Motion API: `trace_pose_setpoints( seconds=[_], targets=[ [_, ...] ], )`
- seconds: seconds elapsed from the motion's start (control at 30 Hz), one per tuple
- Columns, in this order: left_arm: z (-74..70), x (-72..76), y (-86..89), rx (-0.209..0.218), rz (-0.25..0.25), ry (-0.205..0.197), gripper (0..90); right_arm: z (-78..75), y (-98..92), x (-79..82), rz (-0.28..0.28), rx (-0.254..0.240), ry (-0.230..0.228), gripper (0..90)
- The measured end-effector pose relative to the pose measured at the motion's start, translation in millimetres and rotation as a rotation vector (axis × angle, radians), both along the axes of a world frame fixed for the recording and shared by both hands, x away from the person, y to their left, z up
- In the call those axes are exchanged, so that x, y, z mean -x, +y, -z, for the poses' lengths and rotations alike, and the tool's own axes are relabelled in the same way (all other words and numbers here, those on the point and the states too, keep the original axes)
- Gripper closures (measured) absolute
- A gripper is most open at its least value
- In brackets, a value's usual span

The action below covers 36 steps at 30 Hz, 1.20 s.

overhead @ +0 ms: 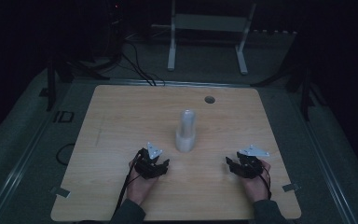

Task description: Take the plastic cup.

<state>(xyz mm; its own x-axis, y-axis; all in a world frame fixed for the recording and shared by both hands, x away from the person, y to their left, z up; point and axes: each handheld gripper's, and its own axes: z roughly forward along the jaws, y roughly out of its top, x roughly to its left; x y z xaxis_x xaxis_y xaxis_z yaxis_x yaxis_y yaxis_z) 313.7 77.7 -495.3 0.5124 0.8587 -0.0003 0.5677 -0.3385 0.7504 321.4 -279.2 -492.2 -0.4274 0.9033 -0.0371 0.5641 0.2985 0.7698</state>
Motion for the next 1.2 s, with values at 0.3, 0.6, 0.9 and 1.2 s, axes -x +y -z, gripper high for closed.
trace_pose_setpoints(
  seconds=[0.3,0.6,0.9,1.2],
  targets=[
    [-1.9,3.9,-0.3,-0.024,0.014,-0.044,41.1,-3.0,1.4,2.9,-0.011,-0.008,-0.001,44.6],
    [-2.7,3.7,-2.5,0.009,0.063,-0.027,43.8,-12.3,6.4,6.1,-0.025,0.001,-0.012,46.5],
    [-7.4,-0.2,-8.5,0.035,0.104,-0.029,44.5,-30.0,15.9,13.7,-0.068,-0.016,-0.039,49.0],
    [-9.7,-6.4,-16.6,0.062,0.134,-0.015,47.8,-43.7,23.3,10.4,-0.093,-0.022,-0.056,48.3]
  ],
)
